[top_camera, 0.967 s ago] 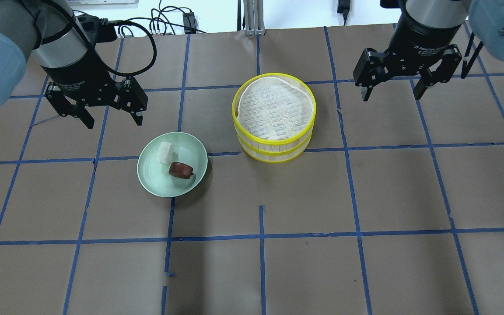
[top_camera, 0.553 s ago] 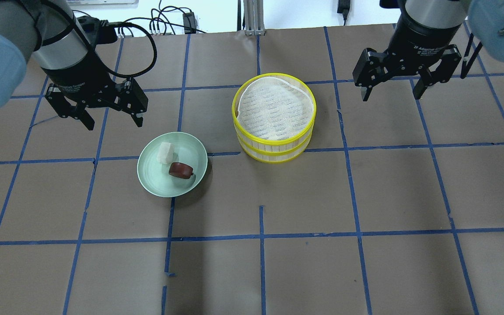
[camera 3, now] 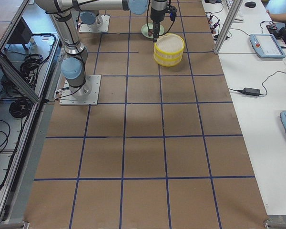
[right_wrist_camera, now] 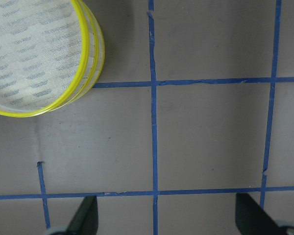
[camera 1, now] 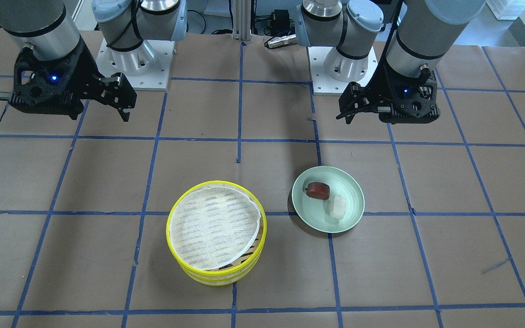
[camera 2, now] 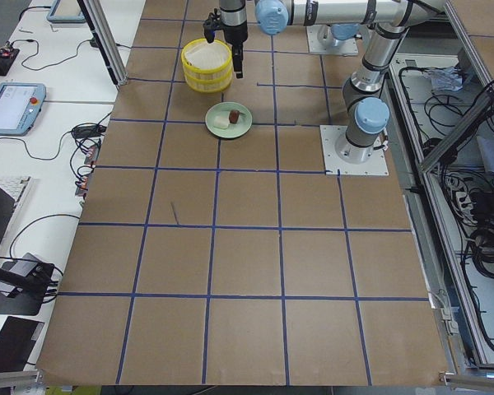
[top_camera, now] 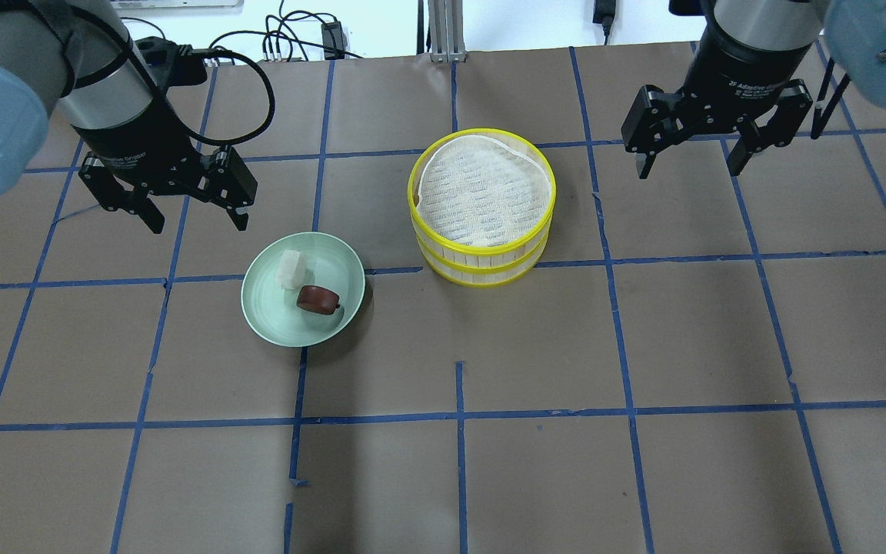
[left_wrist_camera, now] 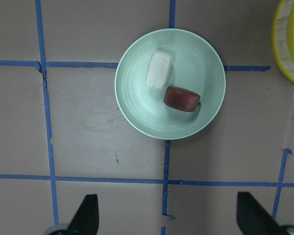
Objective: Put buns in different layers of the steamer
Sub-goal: 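Move the left gripper over the pale green bowl above the white bun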
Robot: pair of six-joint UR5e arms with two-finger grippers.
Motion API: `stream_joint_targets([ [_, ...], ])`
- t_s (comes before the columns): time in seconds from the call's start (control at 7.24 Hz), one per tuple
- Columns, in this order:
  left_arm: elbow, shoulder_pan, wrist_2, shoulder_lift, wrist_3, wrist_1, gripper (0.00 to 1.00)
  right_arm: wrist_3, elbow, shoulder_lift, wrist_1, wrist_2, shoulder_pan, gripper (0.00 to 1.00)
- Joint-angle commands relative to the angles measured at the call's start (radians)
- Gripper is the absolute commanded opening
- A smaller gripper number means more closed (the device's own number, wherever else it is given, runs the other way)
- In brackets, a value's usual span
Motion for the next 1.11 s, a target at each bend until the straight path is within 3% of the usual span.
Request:
stream_joint_targets([
  [0.0,-0.011,0.013,-0.003,-0.026,0.018,0.009,1.00,0.000,0.000,0.000,0.004,0.000,0.002,1.00],
  [0.28,-0.047,0.013,0.000,-0.091,0.032,0.113,1.00,-0.012,-0.001,0.000,-0.010,0.002,0.002,1.00],
  [0.41,-0.111,0.013,-0.005,-0.140,0.038,0.224,1.00,-0.010,-0.055,0.015,-0.084,0.029,0.008,1.00],
  [0.69,-0.221,0.013,0.000,-0.208,0.042,0.427,1.00,-0.013,-0.068,0.083,-0.112,0.026,0.015,1.00],
  [0.97,-0.235,0.013,-0.005,-0.306,0.038,0.550,1.00,-0.003,-0.059,0.153,-0.123,0.038,0.021,1.00],
])
